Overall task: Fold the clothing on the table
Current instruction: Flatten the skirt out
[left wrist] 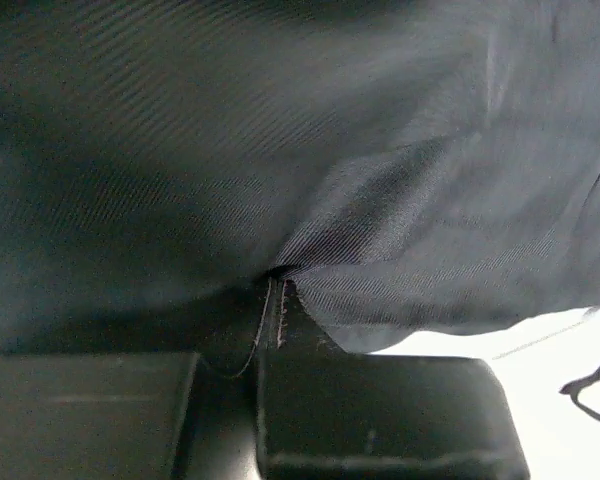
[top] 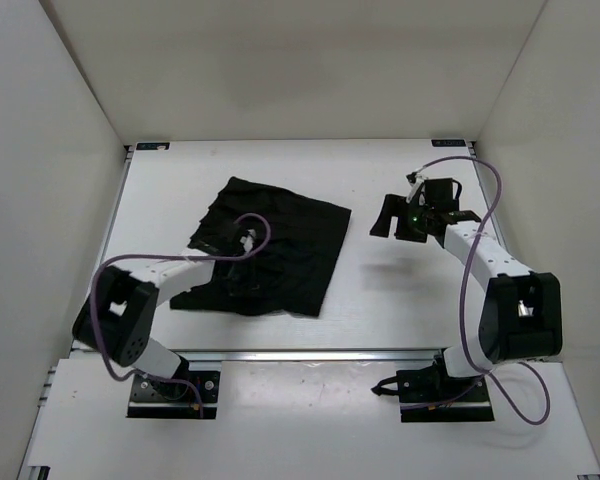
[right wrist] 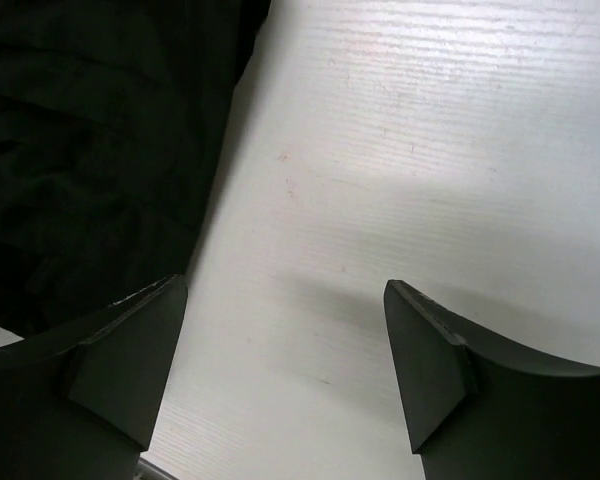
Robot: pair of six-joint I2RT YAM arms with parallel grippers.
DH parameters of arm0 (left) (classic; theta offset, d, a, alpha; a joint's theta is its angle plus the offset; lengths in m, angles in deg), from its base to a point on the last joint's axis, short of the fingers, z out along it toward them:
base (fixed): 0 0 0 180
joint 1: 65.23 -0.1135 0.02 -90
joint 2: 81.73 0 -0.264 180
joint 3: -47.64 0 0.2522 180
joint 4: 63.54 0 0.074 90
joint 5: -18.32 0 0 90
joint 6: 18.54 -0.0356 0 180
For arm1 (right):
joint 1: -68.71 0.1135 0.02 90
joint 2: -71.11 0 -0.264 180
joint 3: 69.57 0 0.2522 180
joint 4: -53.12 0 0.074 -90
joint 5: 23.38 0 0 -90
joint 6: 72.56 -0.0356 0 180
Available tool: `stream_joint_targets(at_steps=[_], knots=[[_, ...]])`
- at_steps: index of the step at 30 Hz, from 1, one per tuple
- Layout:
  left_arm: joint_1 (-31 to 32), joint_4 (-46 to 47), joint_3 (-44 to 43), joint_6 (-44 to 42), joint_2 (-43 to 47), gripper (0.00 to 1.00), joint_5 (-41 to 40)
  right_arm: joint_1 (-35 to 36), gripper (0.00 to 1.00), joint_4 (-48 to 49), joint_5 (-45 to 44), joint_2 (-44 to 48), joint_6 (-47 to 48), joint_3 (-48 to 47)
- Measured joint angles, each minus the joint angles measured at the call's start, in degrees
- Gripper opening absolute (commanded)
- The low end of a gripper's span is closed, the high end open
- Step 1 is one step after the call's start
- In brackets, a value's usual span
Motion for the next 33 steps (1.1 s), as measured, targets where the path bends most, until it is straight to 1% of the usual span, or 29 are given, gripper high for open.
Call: stream_joint_targets(at_steps=[2, 5, 8, 9, 10, 11, 12, 14, 15, 16, 17, 19, 20, 25, 27, 28, 30, 31, 32, 33], knots=[[-3.74, -2.19, 2.12, 0.90, 4.20, 0.02, -2.21, 0.46, 0.79, 0.02, 0.07, -1.57, 0.44, -1.55], [-10.38, -3.26, 5.42, 3.04, 12.63, 0.11, -5.35, 1.66, 0.80, 0.13, 0.28, -4.15, 0.94, -4.48], [-15.15, -2.84, 6.38, 4.72, 19.65, 0.27, -8.76, 3.43, 0.79, 0.74, 0.70, -6.93, 1.57, -7.82], [-15.89, -2.19, 6.34, 5.05, 21.14, 0.31, -9.79, 4.09, 0.80, 1.01, 0.74, -7.82, 2.05, -8.94], [-16.33, -1.60, 6.08, 5.33, 22.05, 0.34, -10.54, 4.85, 0.85, 1.09, 0.81, -8.76, 2.62, -10.19], [-16.57, -1.18, 5.66, 5.55, 22.23, 0.35, -11.02, 5.73, 0.86, 1.16, 0.81, -9.70, 3.08, -11.47], [-16.96, -0.48, 5.22, 5.73, 21.92, 0.40, -11.41, 6.75, 0.89, 1.16, 0.68, -10.84, 4.09, -12.96], [-17.46, 0.00, 4.57, 5.84, 20.90, 0.52, -11.61, 8.94, 0.90, 1.09, 0.24, -13.38, 6.16, -16.22], [-17.59, 0.22, 4.46, 6.05, 20.44, 0.64, -11.61, 10.05, 0.90, 1.09, 0.11, -14.71, 7.28, -17.64], [-17.59, 0.15, 4.46, 6.29, 20.26, 0.88, -11.72, 11.02, 0.90, 0.85, -0.07, -15.98, 8.35, -18.99], [-17.53, -0.09, 4.46, 6.12, 20.26, 0.99, -12.04, 11.85, 0.89, 0.85, -0.24, -17.25, 9.07, -20.06], [-17.14, -0.72, 4.46, 6.84, 20.90, 0.98, -12.46, 13.25, 0.89, 1.03, -0.11, -19.30, 10.32, -20.85], [-16.96, -1.09, 4.50, 7.06, 21.73, 0.98, -12.90, 13.75, 0.85, 0.74, 0.15, -20.33, 10.82, -20.83], [-16.26, -1.31, 5.51, 8.11, 26.25, 0.99, -13.27, 13.81, 0.82, -0.44, 0.24, -23.96, 13.46, -20.92], [-15.47, -1.01, 6.69, 8.85, 27.47, 0.98, -13.31, 13.79, 0.80, -1.51, 0.00, -25.40, 14.62, -21.68], [-14.86, -0.76, 7.48, 9.22, 27.78, 0.99, -13.27, 13.79, 0.79, -2.05, -0.07, -26.36, 15.19, -22.47], [-13.99, -0.79, 8.90, 9.77, 28.02, 0.99, -13.20, 13.81, 0.74, -3.08, -0.07, -28.26, 16.28, -24.44], [-13.66, -1.09, 9.33, 9.97, 28.00, 0.99, -13.11, 13.88, 0.70, -3.50, -0.07, -29.31, 16.76, -25.66], [-13.46, -1.42, 9.55, 10.03, 28.00, 0.99, -13.05, 13.99, 0.63, -3.78, -0.15, -30.25, 17.33, -26.77], [-13.44, -1.70, 9.57, 10.03, 28.00, 0.98, -13.05, 14.12, 0.52, -4.24, -0.33, -31.15, 17.79, -27.91]])
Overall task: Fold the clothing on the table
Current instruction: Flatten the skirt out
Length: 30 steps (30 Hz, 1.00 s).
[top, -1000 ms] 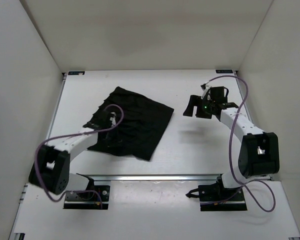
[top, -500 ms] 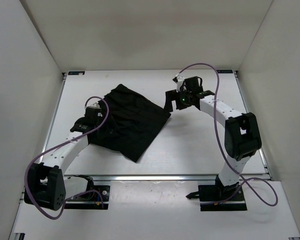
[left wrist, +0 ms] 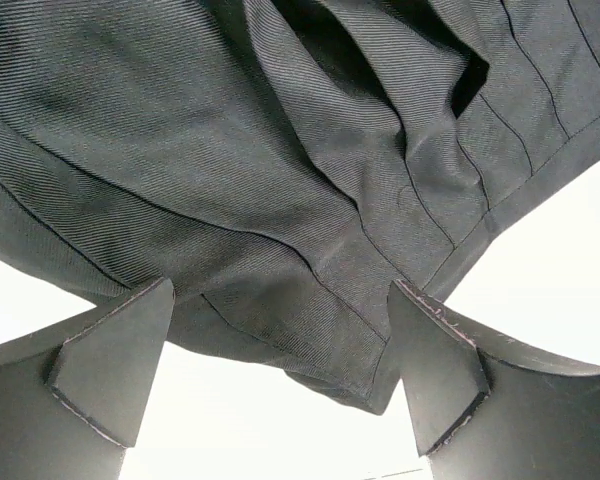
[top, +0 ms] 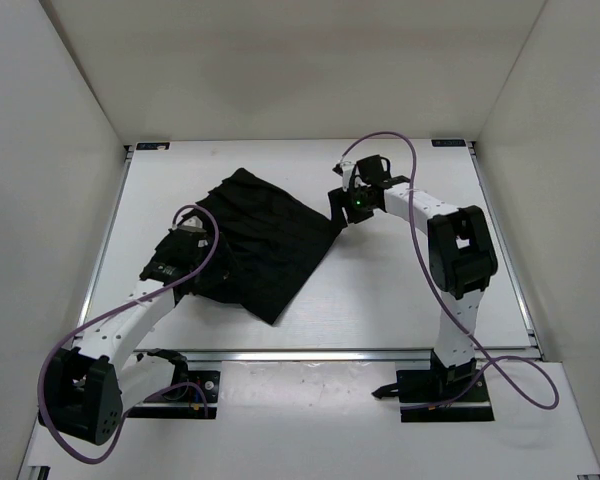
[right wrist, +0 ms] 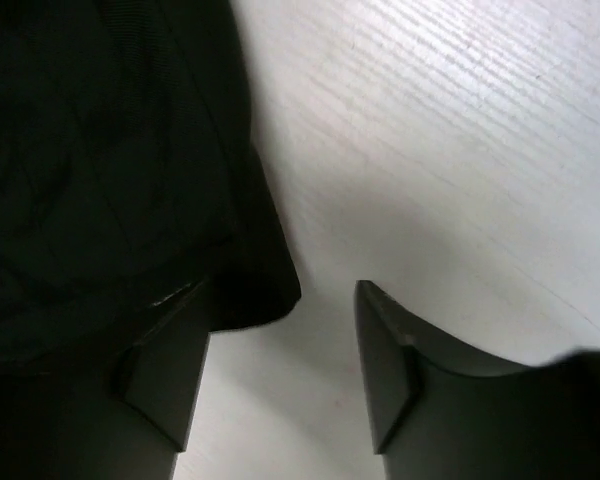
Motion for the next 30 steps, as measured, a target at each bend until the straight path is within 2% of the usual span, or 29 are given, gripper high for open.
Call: stream_joint_targets(at_steps=[4, 6, 9, 14, 21, 24, 30], knots=[[-0.35, -0.20, 0.00, 0.00, 0.37, 0.99, -0.02, 1.27, 0.27, -1.18, -1.42, -3.06, 1.33, -3.56], [-0.46, -0.24, 0.00, -0.07, 0.63, 0.99, -0.02, 1.88, 0.06, -1.86, -1.84, -4.52, 1.70, -4.87], [-0.68, -0.55, 0.00, -0.26, 0.72, 0.99, -0.02, 2.27, 0.00, -2.71, -1.81, -6.19, 1.27, -5.84], [-0.92, -0.57, -0.13, -1.09, 0.61, 0.99, 0.00, 0.52, 0.00, -1.62, -0.46, -6.01, -0.13, -4.22], [-1.79, -0.02, -3.61, -3.32, -3.39, 0.99, 0.76, -3.43, 0.00, -0.90, -2.49, 0.92, -2.45, 5.14], [-1.68, 0.70, -7.63, -4.66, -8.22, 0.99, 1.97, -5.44, 0.00, -1.01, -3.93, 6.69, -5.31, 11.50], [1.01, 2.80, -13.88, -6.49, -17.09, 0.99, 4.11, -7.85, 0.00, -1.55, -5.40, 24.15, -15.32, 27.80]])
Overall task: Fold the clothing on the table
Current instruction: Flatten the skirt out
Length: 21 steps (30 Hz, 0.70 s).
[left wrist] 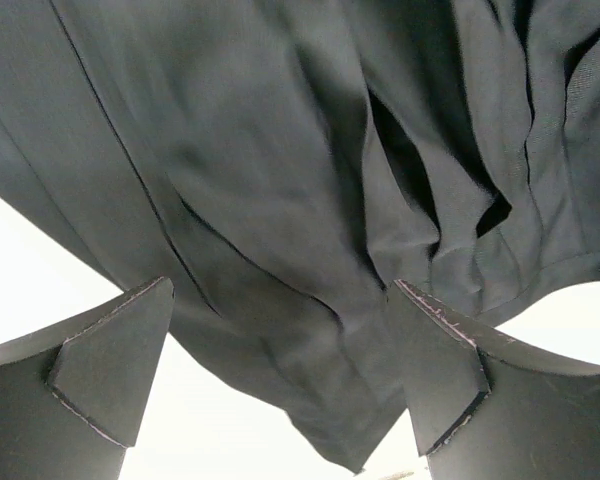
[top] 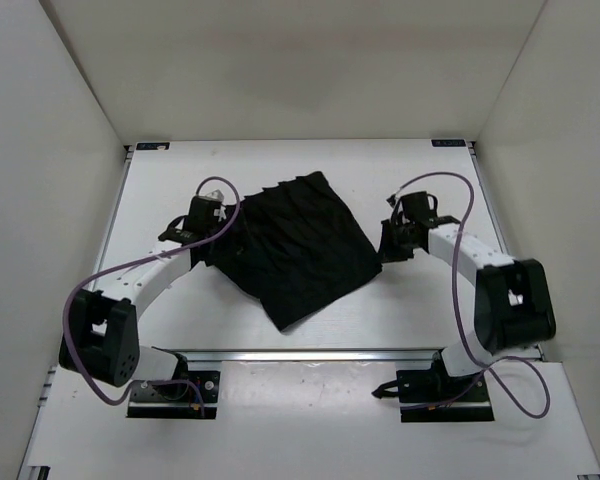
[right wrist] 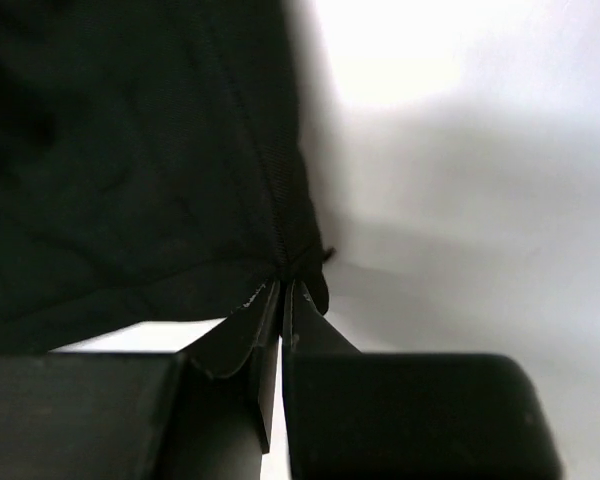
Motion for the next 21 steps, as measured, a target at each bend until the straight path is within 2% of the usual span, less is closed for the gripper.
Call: stream_joint_targets(at_steps=[3, 6, 8, 9, 11, 14, 17, 21], knots=[[1.29, -0.09, -0.07, -0.42, -1.09, 0.98, 1.33, 4.13, 0.00, 0.15, 0.11, 6.82, -4.42, 6.73], [2.08, -0.42, 0.04, -0.72, -0.96, 0.98, 2.10, 9.62, 0.21, 0.07, 1.53, 9.55, -7.45, 10.40], [2.12, -0.35, 0.76, -0.74, 0.04, 0.99, 2.14, 10.75, 0.44, -1.05, 2.62, 9.84, -8.33, 10.91], [2.08, -0.66, 1.40, -0.63, 0.96, 0.99, 2.14, 10.49, 0.47, -1.46, 2.60, 9.94, -8.68, 10.91], [2.12, -1.68, 2.67, -0.59, 3.34, 0.99, 2.10, 9.33, 0.60, -1.75, 2.60, 10.82, -8.52, 10.88], [2.56, -3.67, 3.89, -0.24, 7.63, 0.99, 1.68, 7.21, 0.72, -2.34, 2.10, 13.40, -7.69, 10.60], [3.87, -4.37, 6.54, 1.64, 12.98, 0.98, 1.33, 5.07, 0.74, -2.29, 1.88, 15.30, -6.58, 9.92], [5.77, -4.52, 14.21, 6.32, 20.28, 0.98, 1.18, 3.19, 0.74, -1.75, 2.40, 15.56, -5.57, 10.51]])
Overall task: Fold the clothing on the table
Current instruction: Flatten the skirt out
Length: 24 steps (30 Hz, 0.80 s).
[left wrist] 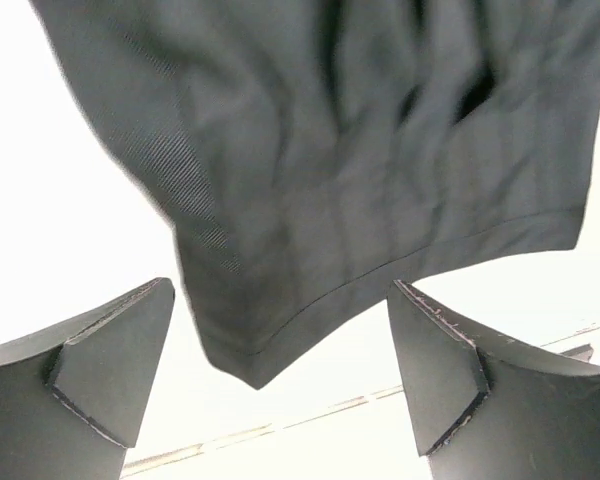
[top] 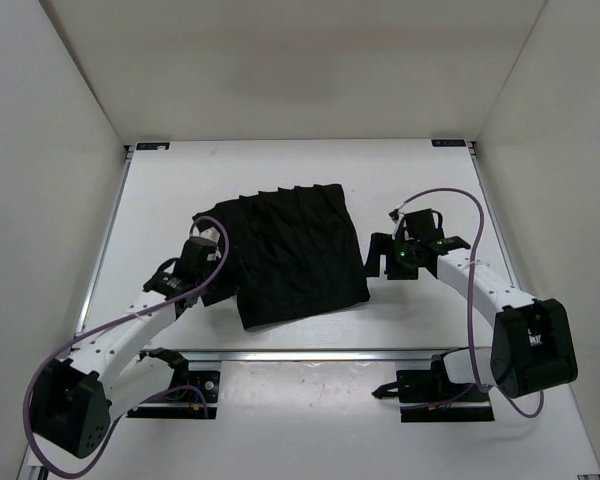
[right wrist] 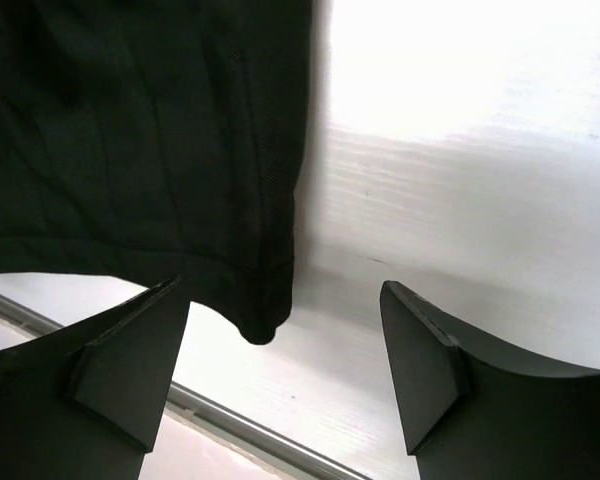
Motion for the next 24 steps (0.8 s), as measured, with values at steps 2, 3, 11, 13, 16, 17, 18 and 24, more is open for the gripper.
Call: stream_joint_targets(at_steps=[2, 3, 11, 13, 16, 17, 18, 24], knots=[[0.52, -0.46, 3.04, 2.14, 1.44, 0.98, -0.02, -0.17, 0.74, 0.26, 0.39, -0.31, 0.42, 0.74], [0.66, -0.66, 4.11, 3.08, 1.53, 0.99, -0.02, 0.09, 0.74, 0.39, 0.63, -0.72, 0.72, 1.05], [2.38, 0.59, 9.99, 7.28, -0.11, 0.90, 0.20, 2.51, 0.63, 1.40, 1.42, -6.64, 2.10, 1.14], [3.02, 1.31, 10.27, 7.93, -0.74, 0.83, 0.55, 2.51, 0.62, 1.57, 1.38, -8.04, 2.45, 1.11], [3.89, 2.03, 10.27, 8.31, -1.11, 0.74, 0.83, 2.45, 0.61, 1.92, 1.38, -9.01, 2.62, 1.07], [4.15, 2.21, 10.29, 8.35, -1.27, 0.68, 0.96, 2.45, 0.61, 2.08, 1.36, -9.16, 2.62, 1.01], [4.35, 2.36, 10.29, 8.52, -1.42, 0.65, 0.96, 2.45, 0.61, 2.25, 1.38, -9.27, 2.62, 0.92], [4.70, 2.51, 10.29, 8.28, -2.47, 0.31, 0.96, 2.54, 0.60, 3.04, 1.38, -10.36, 2.58, 0.28]])
